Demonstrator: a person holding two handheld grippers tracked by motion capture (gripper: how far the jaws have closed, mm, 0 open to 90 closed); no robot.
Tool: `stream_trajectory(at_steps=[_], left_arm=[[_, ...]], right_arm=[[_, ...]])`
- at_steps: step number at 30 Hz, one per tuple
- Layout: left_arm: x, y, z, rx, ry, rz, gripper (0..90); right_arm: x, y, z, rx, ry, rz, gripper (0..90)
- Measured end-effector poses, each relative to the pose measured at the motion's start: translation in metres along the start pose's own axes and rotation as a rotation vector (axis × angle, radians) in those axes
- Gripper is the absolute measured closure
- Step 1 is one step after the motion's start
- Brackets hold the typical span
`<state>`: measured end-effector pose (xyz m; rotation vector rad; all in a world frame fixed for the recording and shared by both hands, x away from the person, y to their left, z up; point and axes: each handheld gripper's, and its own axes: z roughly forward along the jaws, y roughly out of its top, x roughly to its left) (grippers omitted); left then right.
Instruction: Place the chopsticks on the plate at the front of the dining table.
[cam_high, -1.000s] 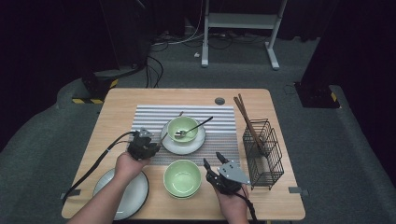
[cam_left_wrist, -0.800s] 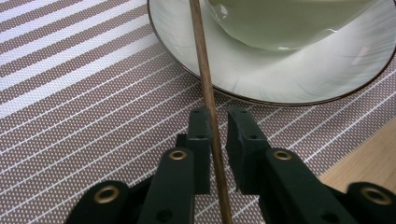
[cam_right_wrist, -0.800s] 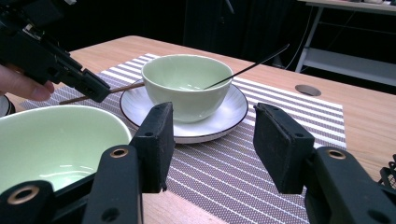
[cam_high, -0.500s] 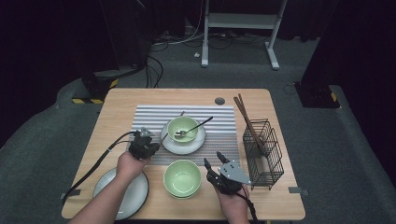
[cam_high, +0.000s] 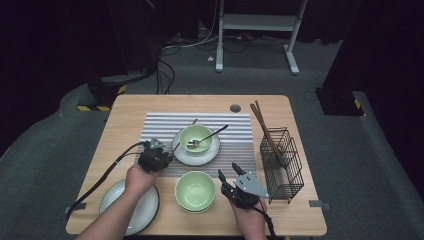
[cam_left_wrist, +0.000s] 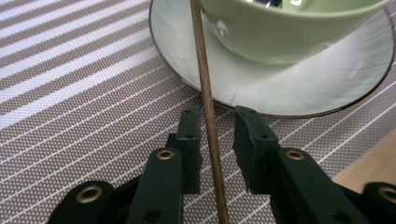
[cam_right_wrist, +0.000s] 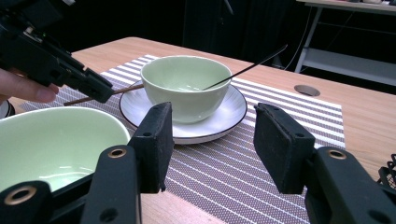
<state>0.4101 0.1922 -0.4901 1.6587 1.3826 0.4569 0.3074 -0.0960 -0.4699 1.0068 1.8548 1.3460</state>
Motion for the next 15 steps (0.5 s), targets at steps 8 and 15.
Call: stream_trajectory(at_steps=[8, 15], left_arm=[[-0.004, 0.003, -0.028, -0.105, -0.030, -0.034, 64.0], [0.001, -0.003, -0.065, -0.198, -0.044, -0.043, 57.2]], right_arm=[[0.000, 0.001, -0.001, -0.005, 0.001, -0.001, 46.7], [0.001, 0.003, -0.003, -0.010, 0.004, -0.006, 47.2]])
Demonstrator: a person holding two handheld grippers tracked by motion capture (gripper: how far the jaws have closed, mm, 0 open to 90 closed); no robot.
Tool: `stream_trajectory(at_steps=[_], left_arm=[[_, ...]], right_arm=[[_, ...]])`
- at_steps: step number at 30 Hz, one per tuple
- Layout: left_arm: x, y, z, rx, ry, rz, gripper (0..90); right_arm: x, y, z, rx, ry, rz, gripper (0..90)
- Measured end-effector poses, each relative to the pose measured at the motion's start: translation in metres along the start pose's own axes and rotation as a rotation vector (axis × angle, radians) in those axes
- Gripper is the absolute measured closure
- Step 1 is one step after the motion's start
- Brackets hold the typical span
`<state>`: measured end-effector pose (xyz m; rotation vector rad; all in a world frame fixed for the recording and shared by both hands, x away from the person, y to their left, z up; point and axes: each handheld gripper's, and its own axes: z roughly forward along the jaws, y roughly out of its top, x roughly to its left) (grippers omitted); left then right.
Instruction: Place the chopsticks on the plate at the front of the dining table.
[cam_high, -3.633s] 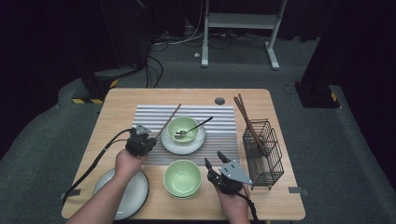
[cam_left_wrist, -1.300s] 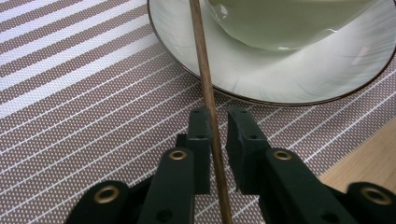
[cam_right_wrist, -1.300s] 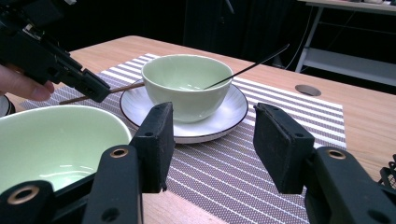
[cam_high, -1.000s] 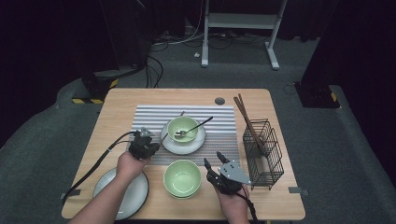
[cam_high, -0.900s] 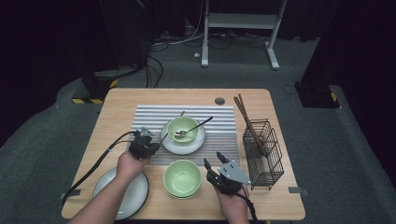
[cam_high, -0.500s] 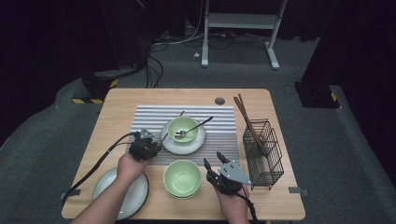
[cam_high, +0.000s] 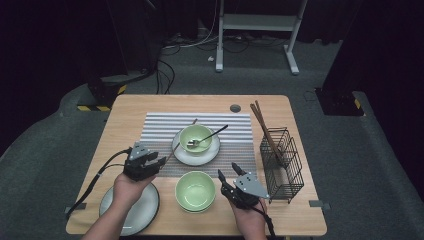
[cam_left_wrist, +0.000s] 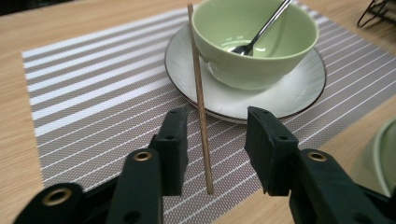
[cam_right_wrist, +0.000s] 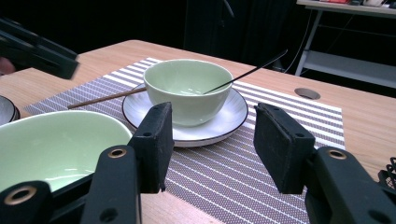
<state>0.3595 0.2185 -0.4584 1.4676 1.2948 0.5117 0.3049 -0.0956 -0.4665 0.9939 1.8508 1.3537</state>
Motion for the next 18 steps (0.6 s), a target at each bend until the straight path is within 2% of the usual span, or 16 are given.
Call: stream_trajectory(at_steps=[1, 3, 5, 7, 13, 18], left_arm=[[0.000, 0.000, 0.000, 0.000, 0.000, 0.000, 56.2], [0.001, -0.001, -0.013, -0.039, -0.010, 0.007, 55.6], [0.002, -0.001, -0.017, -0.042, -0.013, 0.014, 55.7], [0.003, -0.002, -0.026, -0.065, -0.022, 0.012, 52.8], [0.008, -0.006, -0.036, -0.075, -0.021, 0.025, 45.6], [0.011, -0.012, -0.039, -0.052, -0.042, 0.027, 38.1]], right_arm=[[0.000, 0.000, 0.000, 0.000, 0.000, 0.000, 47.2], [0.002, 0.001, -0.001, 0.001, -0.008, -0.025, 48.3], [0.003, 0.002, -0.001, -0.002, -0.010, -0.029, 48.3], [0.004, 0.005, -0.003, -0.006, -0.010, -0.027, 49.0], [0.001, 0.009, -0.004, -0.007, -0.016, -0.017, 49.4], [-0.006, 0.016, -0.005, -0.003, -0.053, 0.010, 50.2]])
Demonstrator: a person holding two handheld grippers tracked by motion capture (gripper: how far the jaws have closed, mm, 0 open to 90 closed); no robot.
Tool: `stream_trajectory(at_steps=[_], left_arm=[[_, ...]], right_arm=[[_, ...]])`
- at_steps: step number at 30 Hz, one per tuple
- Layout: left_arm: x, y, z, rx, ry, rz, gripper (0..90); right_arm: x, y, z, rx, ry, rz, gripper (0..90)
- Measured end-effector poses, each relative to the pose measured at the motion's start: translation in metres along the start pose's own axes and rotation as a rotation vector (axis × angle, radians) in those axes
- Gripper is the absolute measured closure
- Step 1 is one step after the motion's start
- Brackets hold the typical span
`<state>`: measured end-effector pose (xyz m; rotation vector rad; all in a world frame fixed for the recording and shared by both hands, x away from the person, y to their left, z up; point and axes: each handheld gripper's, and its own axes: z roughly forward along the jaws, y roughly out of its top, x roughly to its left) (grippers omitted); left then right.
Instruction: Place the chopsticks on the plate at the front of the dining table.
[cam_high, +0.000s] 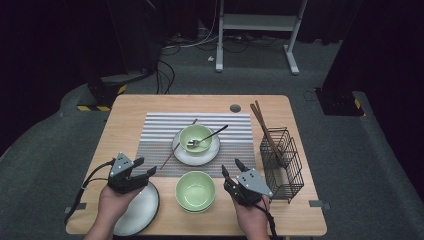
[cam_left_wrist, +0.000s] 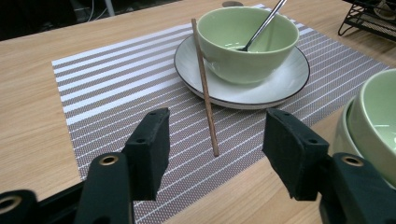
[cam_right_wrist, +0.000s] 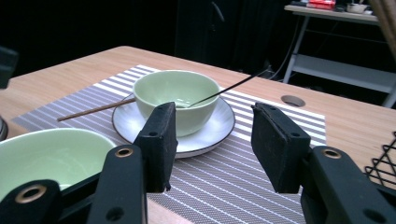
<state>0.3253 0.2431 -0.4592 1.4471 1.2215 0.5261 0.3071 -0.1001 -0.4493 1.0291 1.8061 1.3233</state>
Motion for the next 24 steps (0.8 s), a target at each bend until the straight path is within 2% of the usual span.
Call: stream_trajectory(at_steps=[2, 3, 7, 9, 10, 13, 17, 20, 24], left_arm=[[0.000, -0.002, -0.001, 0.004, -0.006, 0.012, 37.4], [0.000, -0.003, -0.001, 0.027, -0.004, 0.034, 35.6], [0.000, 0.001, -0.003, 0.020, -0.015, 0.049, 34.3], [0.002, 0.002, -0.004, 0.009, -0.031, 0.022, 33.2], [0.002, 0.002, -0.004, 0.009, -0.031, 0.022, 32.9], [0.007, -0.001, -0.004, 0.031, -0.046, 0.008, 32.4], [0.008, -0.002, -0.005, 0.032, -0.055, 0.011, 31.7], [0.007, -0.002, -0.006, 0.027, -0.056, 0.013, 30.8], [0.006, -0.004, -0.007, 0.019, -0.061, 0.020, 30.4]], right_arm=[[-0.001, 0.001, -0.001, 0.003, -0.003, 0.007, 50.2], [-0.003, 0.002, -0.001, 0.008, -0.011, 0.019, 49.9], [-0.006, 0.006, -0.002, 0.014, -0.026, 0.039, 47.0], [-0.006, 0.010, -0.002, 0.015, -0.028, 0.045, 44.1], [-0.006, 0.012, -0.002, 0.012, -0.025, 0.045, 42.9], [-0.006, 0.020, -0.002, 0.009, -0.024, 0.037, 41.6], [-0.006, 0.031, -0.001, 0.002, -0.031, 0.023, 40.9], [-0.007, 0.039, -0.001, -0.005, -0.035, 0.030, 40.6], [-0.014, 0.051, -0.002, -0.021, -0.046, 0.033, 39.9]])
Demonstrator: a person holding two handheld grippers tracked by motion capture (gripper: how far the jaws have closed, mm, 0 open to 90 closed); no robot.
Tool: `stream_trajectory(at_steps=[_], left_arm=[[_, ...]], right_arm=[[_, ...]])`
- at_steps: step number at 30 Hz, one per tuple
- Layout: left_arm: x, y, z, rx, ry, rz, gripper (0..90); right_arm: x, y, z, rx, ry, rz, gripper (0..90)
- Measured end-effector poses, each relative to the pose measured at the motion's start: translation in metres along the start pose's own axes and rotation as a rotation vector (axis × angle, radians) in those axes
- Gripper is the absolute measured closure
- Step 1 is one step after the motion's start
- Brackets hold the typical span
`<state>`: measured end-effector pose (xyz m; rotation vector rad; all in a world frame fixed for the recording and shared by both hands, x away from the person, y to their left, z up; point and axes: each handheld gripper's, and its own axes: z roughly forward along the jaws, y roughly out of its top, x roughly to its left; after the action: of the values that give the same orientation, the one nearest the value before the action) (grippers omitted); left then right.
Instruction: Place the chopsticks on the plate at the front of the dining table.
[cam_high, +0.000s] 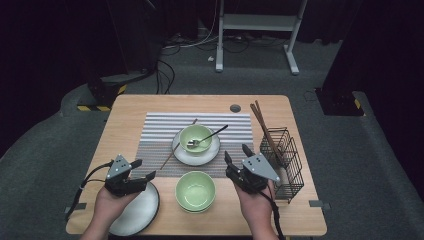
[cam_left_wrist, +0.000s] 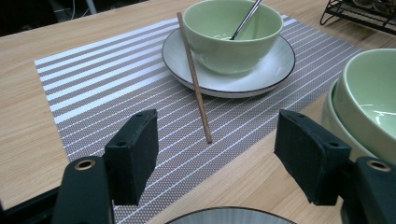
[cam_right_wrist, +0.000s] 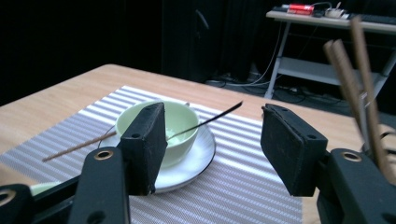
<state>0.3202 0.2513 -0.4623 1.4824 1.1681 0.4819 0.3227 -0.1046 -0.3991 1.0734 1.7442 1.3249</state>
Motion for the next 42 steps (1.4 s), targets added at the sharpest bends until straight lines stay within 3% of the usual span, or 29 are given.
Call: stream_trajectory(at_steps=[7, 14, 27, 42], left_arm=[[0.001, -0.002, 0.000, 0.002, 0.003, 0.008, 30.3], [0.001, -0.002, -0.001, -0.008, -0.001, -0.011, 30.5], [0.002, -0.001, -0.002, -0.014, 0.002, -0.014, 30.7], [0.002, -0.003, -0.002, -0.009, -0.005, -0.018, 30.8]], right_arm=[[-0.011, 0.016, -0.004, -0.018, -0.025, -0.002, 39.9], [-0.017, 0.029, -0.005, -0.026, -0.047, -0.018, 39.8], [-0.036, 0.042, 0.002, -0.025, -0.086, 0.006, 40.1], [-0.057, 0.059, 0.006, -0.025, -0.129, -0.003, 41.2]])
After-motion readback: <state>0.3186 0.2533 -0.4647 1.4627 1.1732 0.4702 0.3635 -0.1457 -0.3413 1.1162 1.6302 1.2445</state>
